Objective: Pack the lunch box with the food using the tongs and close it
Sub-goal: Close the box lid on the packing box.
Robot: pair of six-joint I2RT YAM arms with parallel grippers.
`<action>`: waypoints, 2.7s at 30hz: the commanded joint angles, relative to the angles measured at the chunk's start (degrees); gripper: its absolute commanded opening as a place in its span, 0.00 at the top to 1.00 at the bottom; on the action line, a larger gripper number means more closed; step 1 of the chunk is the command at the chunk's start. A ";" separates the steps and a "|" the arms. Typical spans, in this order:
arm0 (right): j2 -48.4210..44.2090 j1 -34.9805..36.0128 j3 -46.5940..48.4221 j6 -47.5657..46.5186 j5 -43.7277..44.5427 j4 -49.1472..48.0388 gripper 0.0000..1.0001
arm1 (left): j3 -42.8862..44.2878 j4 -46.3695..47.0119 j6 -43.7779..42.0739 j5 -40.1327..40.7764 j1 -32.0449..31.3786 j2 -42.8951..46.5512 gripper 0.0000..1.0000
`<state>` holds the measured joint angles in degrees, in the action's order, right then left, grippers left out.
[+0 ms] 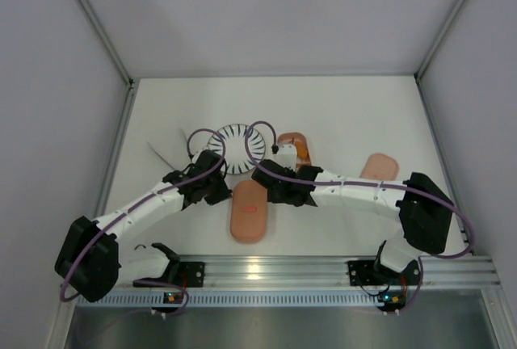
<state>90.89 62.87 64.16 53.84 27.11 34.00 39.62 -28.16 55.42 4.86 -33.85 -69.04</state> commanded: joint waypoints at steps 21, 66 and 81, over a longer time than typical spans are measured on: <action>0.87 3.57 -3.16 3.90 -5.75 -8.33 0.67 | -3.32 1.35 -1.01 -1.35 1.76 4.70 1.00; 3.77 3.49 -3.43 5.04 -8.13 -10.36 0.91 | -7.27 6.81 -0.84 -6.27 2.38 4.08 1.00; -0.10 3.57 -1.23 5.04 -3.38 -4.03 0.71 | -4.55 2.68 -1.19 -3.04 2.38 5.49 1.00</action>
<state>93.69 65.14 60.42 58.72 20.88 26.85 32.23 -24.88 54.50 -0.16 -31.57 -65.12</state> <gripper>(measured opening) 0.287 0.009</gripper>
